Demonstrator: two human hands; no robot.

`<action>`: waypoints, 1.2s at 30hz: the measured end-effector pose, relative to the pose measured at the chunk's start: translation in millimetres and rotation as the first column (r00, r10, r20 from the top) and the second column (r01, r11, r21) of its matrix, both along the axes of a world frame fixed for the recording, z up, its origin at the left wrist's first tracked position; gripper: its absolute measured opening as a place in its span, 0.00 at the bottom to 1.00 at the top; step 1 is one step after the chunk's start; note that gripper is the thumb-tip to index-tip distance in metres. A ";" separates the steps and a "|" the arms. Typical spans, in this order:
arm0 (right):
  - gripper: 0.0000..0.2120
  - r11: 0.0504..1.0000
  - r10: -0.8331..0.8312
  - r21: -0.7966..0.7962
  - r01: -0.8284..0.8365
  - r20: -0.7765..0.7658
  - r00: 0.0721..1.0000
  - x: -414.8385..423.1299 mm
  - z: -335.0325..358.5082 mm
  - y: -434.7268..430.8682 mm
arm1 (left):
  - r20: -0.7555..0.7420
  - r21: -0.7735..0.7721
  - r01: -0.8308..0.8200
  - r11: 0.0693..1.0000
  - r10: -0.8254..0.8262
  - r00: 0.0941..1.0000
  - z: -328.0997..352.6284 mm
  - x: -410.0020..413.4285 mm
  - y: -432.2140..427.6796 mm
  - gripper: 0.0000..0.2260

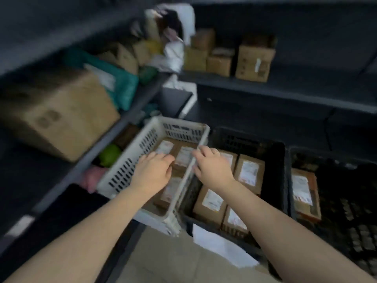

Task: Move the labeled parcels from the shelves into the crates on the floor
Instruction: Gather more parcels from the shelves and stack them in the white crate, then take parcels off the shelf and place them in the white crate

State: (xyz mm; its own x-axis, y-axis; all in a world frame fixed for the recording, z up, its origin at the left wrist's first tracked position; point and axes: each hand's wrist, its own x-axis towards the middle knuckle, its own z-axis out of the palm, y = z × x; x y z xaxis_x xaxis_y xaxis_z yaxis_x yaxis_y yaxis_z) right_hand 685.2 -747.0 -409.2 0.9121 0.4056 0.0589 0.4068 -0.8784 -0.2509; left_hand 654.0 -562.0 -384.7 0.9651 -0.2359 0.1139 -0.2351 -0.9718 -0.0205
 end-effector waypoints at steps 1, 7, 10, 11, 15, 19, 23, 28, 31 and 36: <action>0.23 0.998 0.052 0.043 -0.054 0.060 0.997 -3.0 26.1 21.9 | 0.077 0.003 -0.028 1.000 0.028 0.997 28.0 -13.9 19.3 0.15; 0.22 0.897 0.368 0.112 -0.427 0.342 0.864 -53.7 180.0 175.1 | 0.320 0.071 -0.364 0.929 0.325 0.890 181.0 -129.8 147.1 0.10; 0.22 0.810 0.467 0.124 -0.573 0.453 0.759 -100.3 237.9 246.4 | 0.430 0.041 -0.526 0.849 0.460 0.777 233.5 -200.7 202.5 0.13; 0.22 0.781 0.501 0.113 -0.614 0.472 0.725 -118.0 252.9 267.9 | 0.447 0.042 -0.570 0.820 0.495 0.745 247.0 -225.3 218.8 0.14; 0.22 0.672 0.590 0.091 -0.735 0.534 0.605 -189.6 291.6 346.6 | 0.503 -0.012 -0.674 0.738 0.587 0.634 287.5 -321.5 276.9 0.15; 0.20 0.610 0.652 0.051 -0.791 0.534 0.538 -259.8 316.5 420.5 | 0.523 -0.008 -0.755 0.656 0.646 0.556 313.9 -409.7 335.0 0.12; 0.21 0.554 0.698 0.065 -0.830 0.507 0.506 -311.9 327.1 478.4 | 0.512 0.013 -0.806 0.591 0.689 0.513 326.8 -473.0 383.9 0.13; 0.22 0.556 0.725 0.022 -0.831 0.475 0.498 -339.8 327.9 529.8 | 0.453 -0.012 -0.818 0.576 0.732 0.509 324.3 -512.0 430.5 0.17; 0.21 0.539 0.759 0.013 -0.842 0.426 0.493 -346.9 325.3 560.6 | 0.369 -0.024 -0.828 0.561 0.775 0.514 318.1 -518.2 457.2 0.22; 0.25 0.544 0.789 -0.045 -0.838 0.365 0.493 -340.0 327.4 616.1 | 0.274 -0.025 -0.837 0.546 0.809 0.520 314.9 -491.5 490.2 0.28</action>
State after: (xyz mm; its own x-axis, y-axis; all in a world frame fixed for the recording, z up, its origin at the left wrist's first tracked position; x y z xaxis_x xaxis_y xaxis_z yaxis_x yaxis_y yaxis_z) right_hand 345.2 -130.8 -81.8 0.0963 0.9241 0.3698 0.9953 -0.0857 -0.0451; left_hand 162.5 -71.7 -69.8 0.6797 0.6278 0.3794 0.6951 -0.7164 -0.0598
